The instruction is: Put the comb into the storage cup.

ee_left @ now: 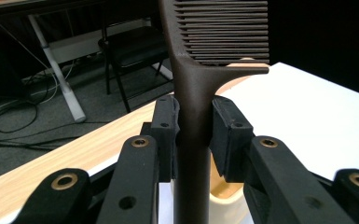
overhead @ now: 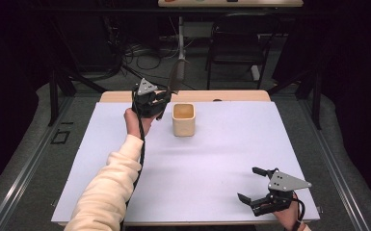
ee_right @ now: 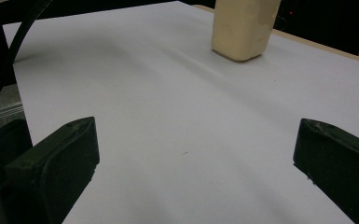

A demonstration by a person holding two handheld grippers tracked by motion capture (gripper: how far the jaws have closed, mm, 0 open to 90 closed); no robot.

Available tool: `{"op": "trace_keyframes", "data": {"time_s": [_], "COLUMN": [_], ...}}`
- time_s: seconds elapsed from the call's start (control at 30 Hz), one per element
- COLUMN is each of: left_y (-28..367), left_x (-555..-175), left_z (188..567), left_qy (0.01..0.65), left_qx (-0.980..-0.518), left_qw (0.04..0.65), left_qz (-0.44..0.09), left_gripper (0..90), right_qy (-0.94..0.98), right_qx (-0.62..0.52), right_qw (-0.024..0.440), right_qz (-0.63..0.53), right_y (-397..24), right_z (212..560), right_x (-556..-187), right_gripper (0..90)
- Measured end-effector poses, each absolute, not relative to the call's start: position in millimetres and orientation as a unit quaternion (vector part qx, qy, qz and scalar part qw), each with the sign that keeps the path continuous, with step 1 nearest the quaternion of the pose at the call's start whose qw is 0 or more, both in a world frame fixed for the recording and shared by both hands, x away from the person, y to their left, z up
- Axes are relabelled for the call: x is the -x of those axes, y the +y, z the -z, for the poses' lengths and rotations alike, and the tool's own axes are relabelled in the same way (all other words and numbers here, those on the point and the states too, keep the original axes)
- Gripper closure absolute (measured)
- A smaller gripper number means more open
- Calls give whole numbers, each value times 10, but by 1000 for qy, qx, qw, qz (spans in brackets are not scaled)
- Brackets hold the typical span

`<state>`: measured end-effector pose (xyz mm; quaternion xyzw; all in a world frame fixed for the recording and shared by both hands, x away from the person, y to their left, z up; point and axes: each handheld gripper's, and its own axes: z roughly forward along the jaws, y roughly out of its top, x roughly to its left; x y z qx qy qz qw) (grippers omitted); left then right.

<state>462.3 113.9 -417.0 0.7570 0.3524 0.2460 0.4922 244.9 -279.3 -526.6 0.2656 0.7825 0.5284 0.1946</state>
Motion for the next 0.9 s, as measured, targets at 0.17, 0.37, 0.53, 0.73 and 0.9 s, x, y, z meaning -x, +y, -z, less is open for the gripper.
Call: {"op": "trace_keyframes", "data": {"time_s": [0.17,0.37,0.53,0.73,0.9], "left_y": [1106,1071,1035,993,955], "left_x": [-4652,-4668,-4684,-4704,-4724], "left_z": [4147,4111,4089,4056,4035], "left_qy": [353,351,350,349,349], "left_qx": [-755,-750,-747,-742,-738], "left_qw": [494,499,501,507,511], "left_qz": [-249,-256,-260,-266,-269], "left_gripper": [724,724,724,724,724], "right_qy": [783,782,782,781,783], "right_qx": [-267,-266,-265,-267,-266], "right_qw": [193,194,195,192,192], "right_qz": [-528,-529,-530,-530,-529], "right_y": [-2790,-2791,-2792,-2788,-2792], "right_z": [5269,5269,5269,5271,5268], "right_x": [-2450,-2453,-2453,-2454,-2453], "right_gripper": [0,0,0,0,0]}}
